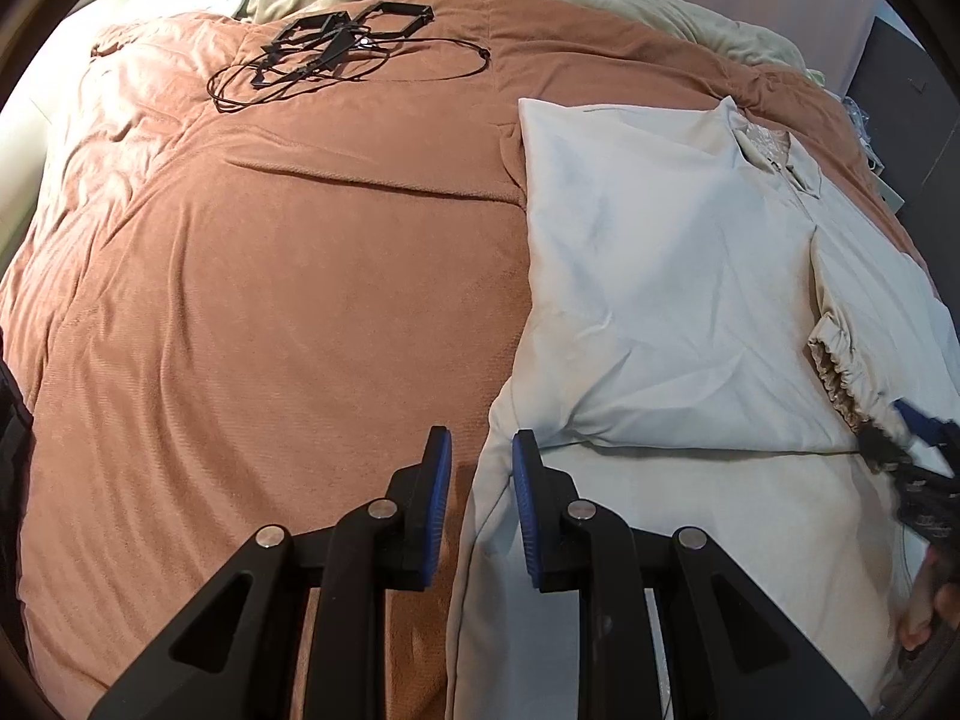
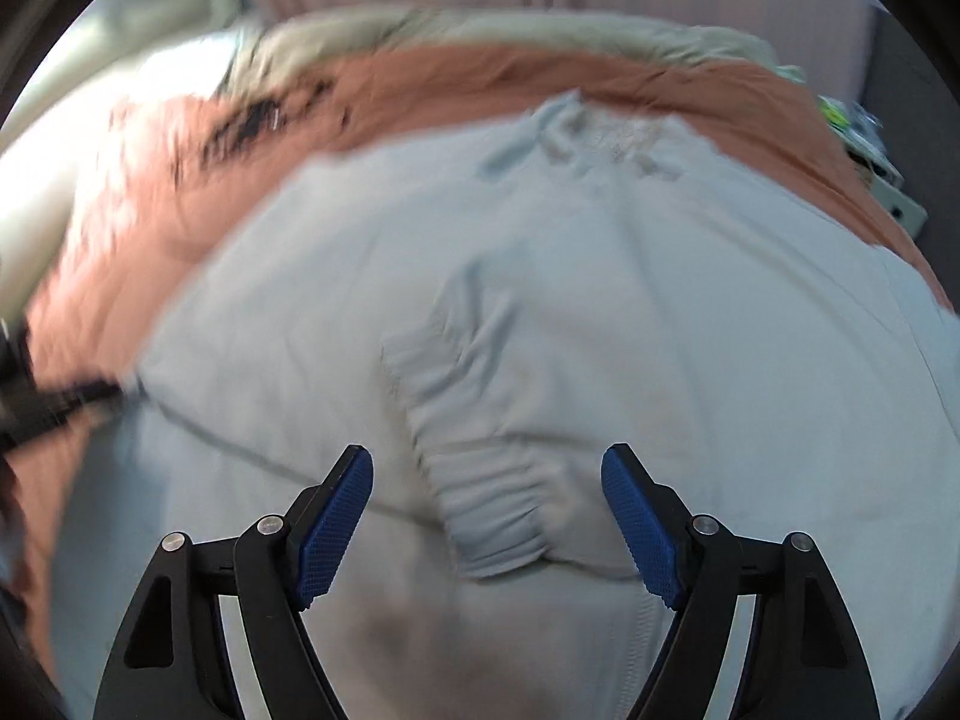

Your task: Fold large clothes

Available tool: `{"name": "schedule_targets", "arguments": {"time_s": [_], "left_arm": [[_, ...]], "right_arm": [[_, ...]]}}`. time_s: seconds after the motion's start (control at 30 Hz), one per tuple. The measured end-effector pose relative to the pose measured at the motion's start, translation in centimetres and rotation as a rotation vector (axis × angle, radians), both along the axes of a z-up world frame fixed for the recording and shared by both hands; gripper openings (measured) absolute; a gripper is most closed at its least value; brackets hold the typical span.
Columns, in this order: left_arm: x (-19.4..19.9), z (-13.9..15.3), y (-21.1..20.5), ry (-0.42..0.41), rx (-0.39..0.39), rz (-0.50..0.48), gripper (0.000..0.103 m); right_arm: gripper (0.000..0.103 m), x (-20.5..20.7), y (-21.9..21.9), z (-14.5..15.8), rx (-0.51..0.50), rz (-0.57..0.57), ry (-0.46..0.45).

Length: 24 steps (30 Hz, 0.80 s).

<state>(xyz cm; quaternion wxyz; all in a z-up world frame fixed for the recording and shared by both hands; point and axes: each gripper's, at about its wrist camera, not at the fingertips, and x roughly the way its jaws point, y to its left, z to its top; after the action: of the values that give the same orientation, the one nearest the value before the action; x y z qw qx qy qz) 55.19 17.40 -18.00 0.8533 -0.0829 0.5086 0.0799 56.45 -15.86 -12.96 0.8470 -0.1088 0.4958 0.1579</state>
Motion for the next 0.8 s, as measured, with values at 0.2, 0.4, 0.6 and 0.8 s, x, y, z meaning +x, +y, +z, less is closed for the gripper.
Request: {"name": "schedule_targets", "arguments": {"time_s": [0.2, 0.4, 0.6, 0.8], "left_arm": [[0.1, -0.3, 0.0, 0.011, 0.0, -0.002, 0.023], [0.1, 0.0, -0.1, 0.013, 0.014, -0.002, 0.023], [-0.2, 0.3, 0.2, 0.005, 0.01, 0.029, 0.023], [-0.3, 1.0, -0.4, -0.018, -0.004, 0.029, 0.023]], "right_arm": [[0.027, 0.1, -3.1, 0.0, 0.054, -0.098, 0.046], [0.019, 0.7, -8.7, 3.4, 0.215, -0.279, -0.016], [0.037, 1.3, -17.8, 4.4, 0.282, -0.612, -0.045], [0.042, 0.5, -23.8, 2.3, 0.481, -0.712, 0.084]]}}
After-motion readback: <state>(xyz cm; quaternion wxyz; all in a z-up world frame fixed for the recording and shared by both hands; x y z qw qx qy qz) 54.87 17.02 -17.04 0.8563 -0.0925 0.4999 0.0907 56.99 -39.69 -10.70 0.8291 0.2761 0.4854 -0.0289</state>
